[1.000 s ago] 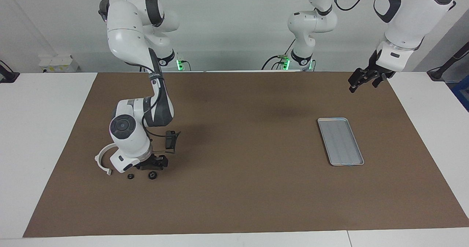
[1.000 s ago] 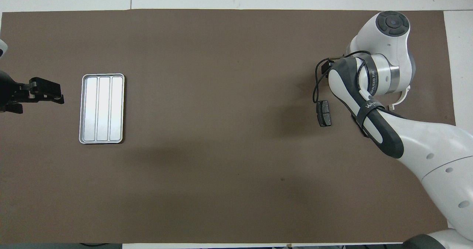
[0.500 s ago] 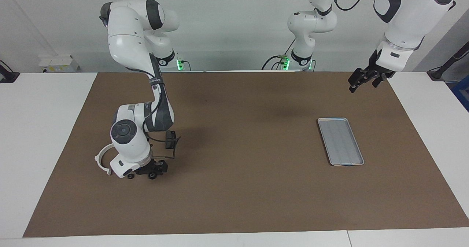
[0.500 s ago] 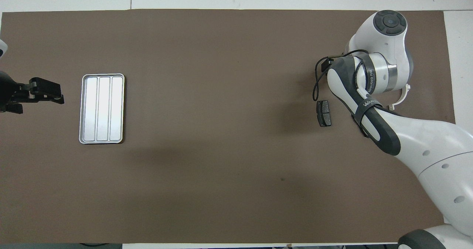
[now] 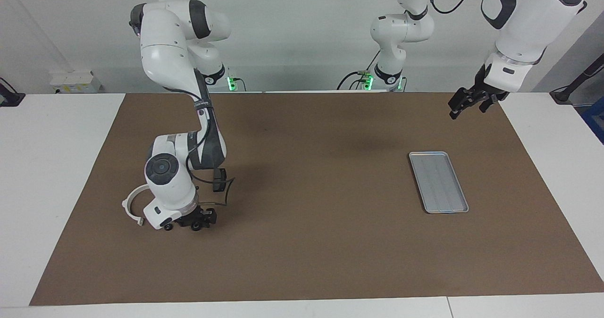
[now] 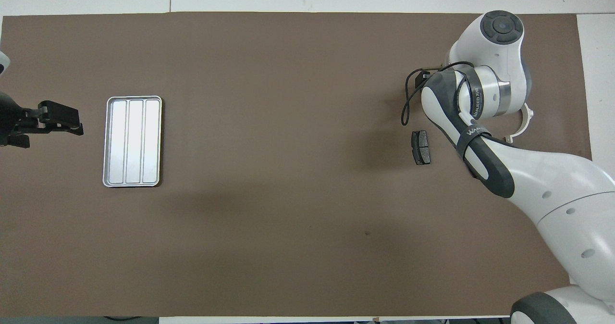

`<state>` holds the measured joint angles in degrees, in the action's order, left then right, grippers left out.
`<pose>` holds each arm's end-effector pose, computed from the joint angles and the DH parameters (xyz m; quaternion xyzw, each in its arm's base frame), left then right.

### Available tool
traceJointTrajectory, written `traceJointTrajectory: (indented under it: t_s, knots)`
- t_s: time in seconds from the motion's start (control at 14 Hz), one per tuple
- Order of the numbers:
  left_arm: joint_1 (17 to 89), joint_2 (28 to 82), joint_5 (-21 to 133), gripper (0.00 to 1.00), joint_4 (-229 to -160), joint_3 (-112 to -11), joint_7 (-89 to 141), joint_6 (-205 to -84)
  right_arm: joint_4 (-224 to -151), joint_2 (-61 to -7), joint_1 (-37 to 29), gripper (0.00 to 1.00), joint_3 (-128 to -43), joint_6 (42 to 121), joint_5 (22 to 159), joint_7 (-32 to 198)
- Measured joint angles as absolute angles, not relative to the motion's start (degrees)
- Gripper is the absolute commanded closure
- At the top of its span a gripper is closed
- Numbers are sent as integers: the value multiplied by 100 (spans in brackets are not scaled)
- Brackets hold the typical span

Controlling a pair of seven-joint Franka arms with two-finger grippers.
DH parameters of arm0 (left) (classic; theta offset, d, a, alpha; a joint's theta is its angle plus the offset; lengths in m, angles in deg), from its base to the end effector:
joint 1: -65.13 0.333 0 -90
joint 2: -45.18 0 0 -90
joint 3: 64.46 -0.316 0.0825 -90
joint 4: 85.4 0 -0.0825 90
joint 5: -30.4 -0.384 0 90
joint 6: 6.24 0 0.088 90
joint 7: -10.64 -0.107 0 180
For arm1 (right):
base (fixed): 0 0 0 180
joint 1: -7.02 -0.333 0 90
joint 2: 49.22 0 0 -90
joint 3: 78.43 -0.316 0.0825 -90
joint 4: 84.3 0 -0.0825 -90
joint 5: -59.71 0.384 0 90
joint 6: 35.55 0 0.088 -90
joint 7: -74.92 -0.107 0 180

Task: Pick bearing gear from pile to tray
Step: 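Close the right gripper on the black bearing and lift it, then carry the bearing with the right gripper to the table centre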

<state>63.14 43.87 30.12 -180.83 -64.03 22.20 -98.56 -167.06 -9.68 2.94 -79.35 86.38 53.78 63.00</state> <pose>0.5483 -0.0227 0.5958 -0.9967 -0.0795 0.0153 0.0044 0.7187 0.0562 0.2814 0.9986 -0.0347 0.0026 0.0387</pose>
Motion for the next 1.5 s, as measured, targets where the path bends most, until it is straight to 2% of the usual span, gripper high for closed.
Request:
traceJointTrajectory:
  t_s: [0.14,0.21,0.29,0.36,0.5,1.0,1.21,1.5]
  knots:
    - [6314,4387,3012,0,-18083,-6403,2220,-9856,-16686,-968,295,45,-7935,8641,5380,6298]
    - [6314,4387,3012,0,-18083,-6403,2220,-9856,-16677,-968,296,47,-7934,8642,5381,6293]
    - [6314,4387,3012,0,-18083,-6403,2220,-9856,-16676,-967,299,56,-7932,8651,5383,6292]
    - [6314,4387,3012,0,-18083,-6403,2220,-9856,-16676,-966,305,68,-7930,8695,5390,6292]
    - [6314,4387,3012,0,-18083,-6403,2220,-9856,-16668,-990,315,100,-7925,8777,5402,6290]
    - [6314,4387,3012,0,-18083,-6403,2220,-9856,-16651,-973,339,100,-7925,8758,5420,6288]
    - [6314,4387,3012,0,-18083,-6403,2220,-9856,-16533,-1130,258,100,-7936,8048,5419,6288]
    - [6314,4387,3012,0,-18083,-6403,2220,-9856,-16232,-2043,-227,100,-7965,6604,5427,6080]
